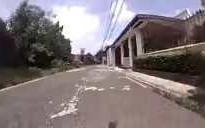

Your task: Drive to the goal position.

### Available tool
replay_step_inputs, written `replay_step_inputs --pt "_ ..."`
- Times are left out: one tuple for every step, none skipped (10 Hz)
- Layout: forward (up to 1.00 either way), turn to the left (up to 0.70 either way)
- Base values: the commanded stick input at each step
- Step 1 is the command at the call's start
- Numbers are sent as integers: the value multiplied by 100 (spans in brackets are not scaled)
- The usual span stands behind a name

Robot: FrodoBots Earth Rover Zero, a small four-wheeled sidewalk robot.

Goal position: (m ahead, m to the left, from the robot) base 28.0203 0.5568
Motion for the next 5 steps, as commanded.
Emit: replay_step_inputs --pt "100 0" --pt "100 0" --pt "100 0" --pt "100 0" --pt "100 0"
